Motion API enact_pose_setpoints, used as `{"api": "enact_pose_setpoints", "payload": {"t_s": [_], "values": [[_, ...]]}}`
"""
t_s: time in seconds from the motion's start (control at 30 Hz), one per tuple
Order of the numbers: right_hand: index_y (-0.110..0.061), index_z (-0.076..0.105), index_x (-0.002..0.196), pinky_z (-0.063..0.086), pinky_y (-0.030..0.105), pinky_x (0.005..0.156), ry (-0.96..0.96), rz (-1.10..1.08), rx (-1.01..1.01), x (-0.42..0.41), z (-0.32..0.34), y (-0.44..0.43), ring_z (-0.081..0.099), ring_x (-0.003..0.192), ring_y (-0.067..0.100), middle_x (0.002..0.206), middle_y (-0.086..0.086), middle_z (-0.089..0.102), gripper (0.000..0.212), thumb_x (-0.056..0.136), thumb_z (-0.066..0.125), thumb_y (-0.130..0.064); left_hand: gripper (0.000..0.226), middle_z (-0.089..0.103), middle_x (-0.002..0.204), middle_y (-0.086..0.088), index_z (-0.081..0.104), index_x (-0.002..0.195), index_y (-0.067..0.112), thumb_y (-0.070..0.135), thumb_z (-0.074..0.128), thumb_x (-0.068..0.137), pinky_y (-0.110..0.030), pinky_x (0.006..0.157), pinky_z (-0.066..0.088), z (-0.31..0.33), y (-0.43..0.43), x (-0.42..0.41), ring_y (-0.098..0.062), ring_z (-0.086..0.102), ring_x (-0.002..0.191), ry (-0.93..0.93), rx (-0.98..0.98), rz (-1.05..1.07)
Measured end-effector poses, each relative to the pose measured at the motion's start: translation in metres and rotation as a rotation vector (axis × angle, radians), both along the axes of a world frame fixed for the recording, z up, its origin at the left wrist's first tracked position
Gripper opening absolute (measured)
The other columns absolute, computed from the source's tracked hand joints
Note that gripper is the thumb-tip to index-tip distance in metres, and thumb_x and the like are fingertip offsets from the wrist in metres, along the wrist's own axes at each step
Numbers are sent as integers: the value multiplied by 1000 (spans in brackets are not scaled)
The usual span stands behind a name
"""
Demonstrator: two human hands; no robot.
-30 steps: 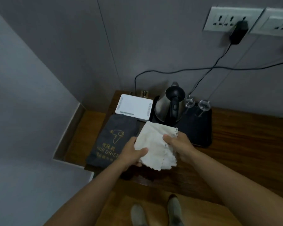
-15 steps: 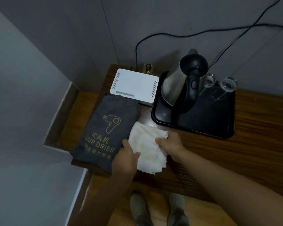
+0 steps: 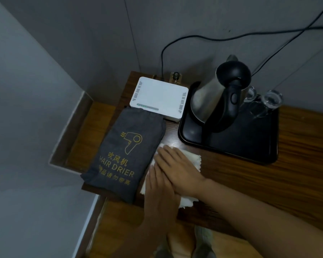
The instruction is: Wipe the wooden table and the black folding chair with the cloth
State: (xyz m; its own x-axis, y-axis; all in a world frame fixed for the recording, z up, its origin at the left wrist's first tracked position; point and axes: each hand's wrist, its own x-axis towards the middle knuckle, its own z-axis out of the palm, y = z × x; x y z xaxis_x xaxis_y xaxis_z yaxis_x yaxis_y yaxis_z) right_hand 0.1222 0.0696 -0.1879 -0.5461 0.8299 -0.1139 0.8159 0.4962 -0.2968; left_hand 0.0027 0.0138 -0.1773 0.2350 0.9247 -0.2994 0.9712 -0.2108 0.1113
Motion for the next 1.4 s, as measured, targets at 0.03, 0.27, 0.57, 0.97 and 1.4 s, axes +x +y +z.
{"api": "enact_pose_setpoints", "payload": {"t_s": [0.03, 0.27, 0.57, 0.97, 1.4], "values": [[-4, 29, 158, 15, 53, 125, -52, 13, -37, 1, -7, -1, 16, 155, 40, 166, 22, 23, 61, 104, 42, -31, 77, 27, 159, -24, 26, 152, -4, 46, 41, 96, -55, 118, 25, -4, -5, -2, -38, 25, 148, -17, -29, 28], [-16, 23, 162, 5, 52, 127, 0, 11, -21, 18, -31, -1, 5, 158, 30, 170, 14, 13, 61, 106, 28, -40, 93, 22, 160, -25, 27, 151, -5, 60, 44, 87, -61, 117, 22, -22, -15, -4, -41, 17, 150, -68, -15, 51], [-13, 46, 149, 29, 59, 117, -100, -62, 108, 18, -26, -15, 39, 142, 40, 153, 18, 45, 55, 103, 41, -42, 101, 31, 155, -29, 34, 148, -7, 62, 56, 78, -57, 113, 34, -17, -9, -6, -44, 32, 144, -75, -3, -10], [-14, 7, 163, -1, 61, 123, -288, -223, -161, 0, 5, -33, 3, 157, 35, 171, 13, 5, 74, 103, 44, -36, 101, 29, 145, -17, 27, 144, 8, 72, 52, 71, -46, 105, 36, 10, 27, -13, -35, 32, 130, 125, -144, -177], [-11, 54, 127, 49, 42, 89, 20, -458, -322, 34, 176, -154, 60, 112, 36, 127, 15, 59, 32, 96, 54, -21, 25, 61, 120, -5, 58, 116, 16, 23, 45, 95, -37, 86, 48, 148, -51, 24, -26, 61, 108, -70, -135, -333]]}}
